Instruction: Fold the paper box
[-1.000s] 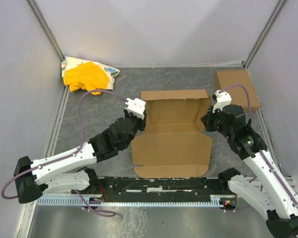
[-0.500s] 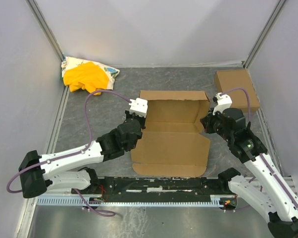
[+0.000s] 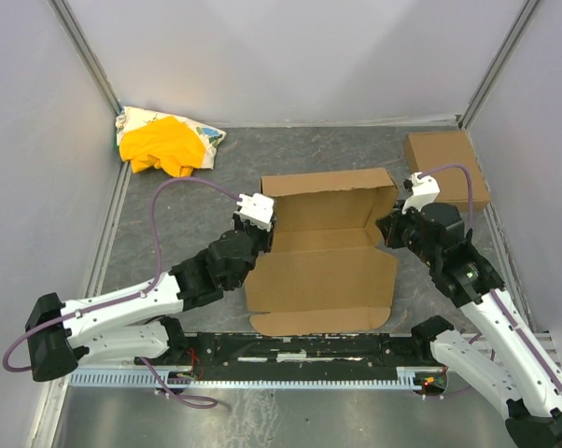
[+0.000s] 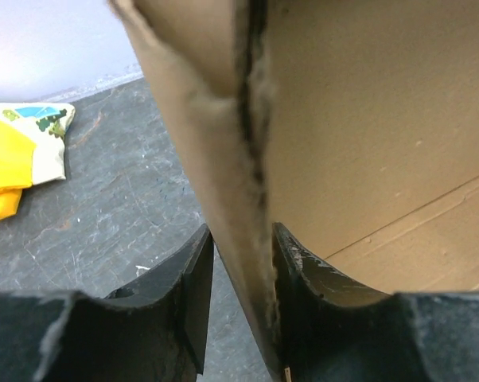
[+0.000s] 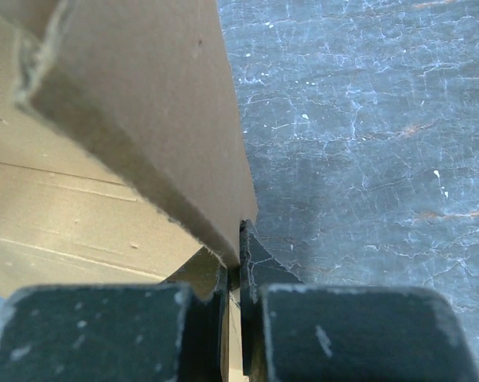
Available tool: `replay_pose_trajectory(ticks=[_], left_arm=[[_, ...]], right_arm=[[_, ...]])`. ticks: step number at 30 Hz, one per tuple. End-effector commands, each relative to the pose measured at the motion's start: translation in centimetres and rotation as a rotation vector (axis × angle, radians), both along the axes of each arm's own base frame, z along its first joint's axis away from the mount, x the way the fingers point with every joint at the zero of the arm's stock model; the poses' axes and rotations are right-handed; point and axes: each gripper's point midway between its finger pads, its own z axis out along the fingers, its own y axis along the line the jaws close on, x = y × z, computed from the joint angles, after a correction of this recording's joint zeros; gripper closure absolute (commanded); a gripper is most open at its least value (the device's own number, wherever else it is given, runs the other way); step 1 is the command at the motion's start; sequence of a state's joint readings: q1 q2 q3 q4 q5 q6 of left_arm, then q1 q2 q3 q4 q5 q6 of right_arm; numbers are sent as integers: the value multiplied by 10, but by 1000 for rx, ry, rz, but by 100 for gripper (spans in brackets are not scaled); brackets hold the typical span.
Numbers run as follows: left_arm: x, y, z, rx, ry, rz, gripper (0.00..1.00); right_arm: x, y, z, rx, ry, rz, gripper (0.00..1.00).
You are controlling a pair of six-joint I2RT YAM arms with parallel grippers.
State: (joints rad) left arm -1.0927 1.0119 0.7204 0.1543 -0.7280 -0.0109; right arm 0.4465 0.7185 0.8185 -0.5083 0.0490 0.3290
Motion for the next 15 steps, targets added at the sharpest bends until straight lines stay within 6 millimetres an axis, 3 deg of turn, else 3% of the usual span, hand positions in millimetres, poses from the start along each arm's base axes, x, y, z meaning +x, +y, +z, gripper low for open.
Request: replay_pose_trajectory(ticks=[1, 4, 6, 7, 15], left_arm=[[0, -3, -9, 1, 62, 16, 60], [2, 1, -17, 33, 87, 61, 70], [6, 7, -20, 64, 90, 119, 93], [9, 11, -20, 85, 87, 157, 97], [15, 14, -19, 202, 54, 288, 94]], right_arm=[[6, 6, 41, 92, -113, -12, 98], [7, 3, 43, 87, -121, -25, 98], [8, 3, 45, 87, -126, -29, 98], [8, 2, 45, 88, -127, -31, 98], [12, 2, 43, 78, -119, -40, 98]])
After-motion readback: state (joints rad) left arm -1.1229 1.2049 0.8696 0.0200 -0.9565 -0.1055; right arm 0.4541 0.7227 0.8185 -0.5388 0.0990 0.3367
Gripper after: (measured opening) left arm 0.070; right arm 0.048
